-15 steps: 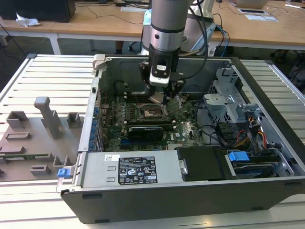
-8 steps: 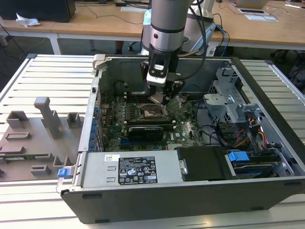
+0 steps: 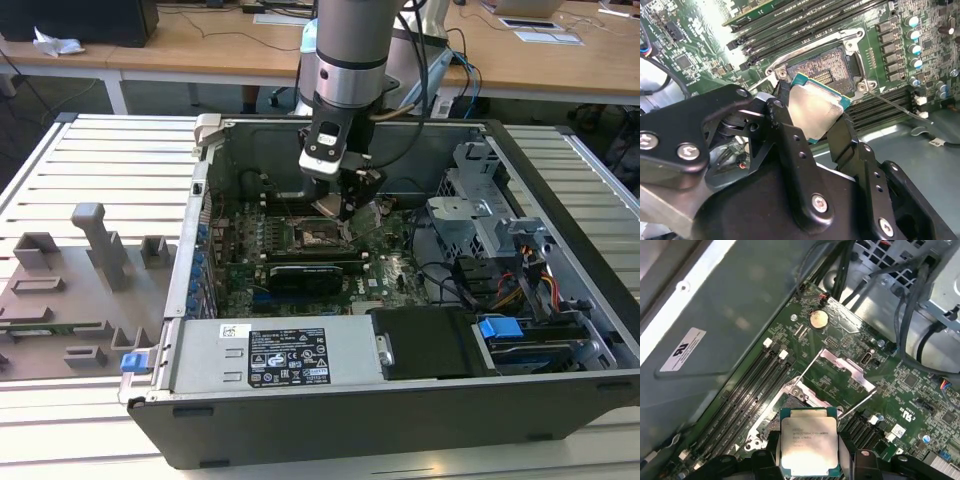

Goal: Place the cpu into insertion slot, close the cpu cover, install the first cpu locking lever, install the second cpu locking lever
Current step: 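Place the cpu into insertion slot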

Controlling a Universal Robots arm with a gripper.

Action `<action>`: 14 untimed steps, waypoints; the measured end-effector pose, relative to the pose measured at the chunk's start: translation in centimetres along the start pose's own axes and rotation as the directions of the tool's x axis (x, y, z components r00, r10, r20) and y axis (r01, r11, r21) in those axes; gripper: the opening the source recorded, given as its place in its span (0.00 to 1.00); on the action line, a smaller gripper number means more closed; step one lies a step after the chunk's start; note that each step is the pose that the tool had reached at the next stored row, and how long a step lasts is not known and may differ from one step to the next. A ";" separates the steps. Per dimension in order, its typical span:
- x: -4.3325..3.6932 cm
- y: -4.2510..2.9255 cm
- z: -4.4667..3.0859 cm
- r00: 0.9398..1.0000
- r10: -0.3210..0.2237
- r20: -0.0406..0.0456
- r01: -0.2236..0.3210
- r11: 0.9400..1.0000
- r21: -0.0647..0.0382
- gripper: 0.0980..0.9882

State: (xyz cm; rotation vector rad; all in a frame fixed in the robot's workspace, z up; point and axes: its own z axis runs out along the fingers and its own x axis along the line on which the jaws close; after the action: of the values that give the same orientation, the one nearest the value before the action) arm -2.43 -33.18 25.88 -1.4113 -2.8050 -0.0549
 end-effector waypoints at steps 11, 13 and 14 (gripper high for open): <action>-0.01 0.01 0.00 0.994 0.114 0.005 -0.114 0.994 -0.001 0.50; -0.01 0.01 0.00 0.992 0.128 0.006 -0.128 0.992 -0.001 0.50; -0.01 0.01 0.00 0.991 0.136 0.006 -0.136 0.991 -0.001 0.50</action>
State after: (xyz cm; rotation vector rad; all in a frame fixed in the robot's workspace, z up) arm -2.42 -33.18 25.88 -1.6006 -2.7057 -0.0510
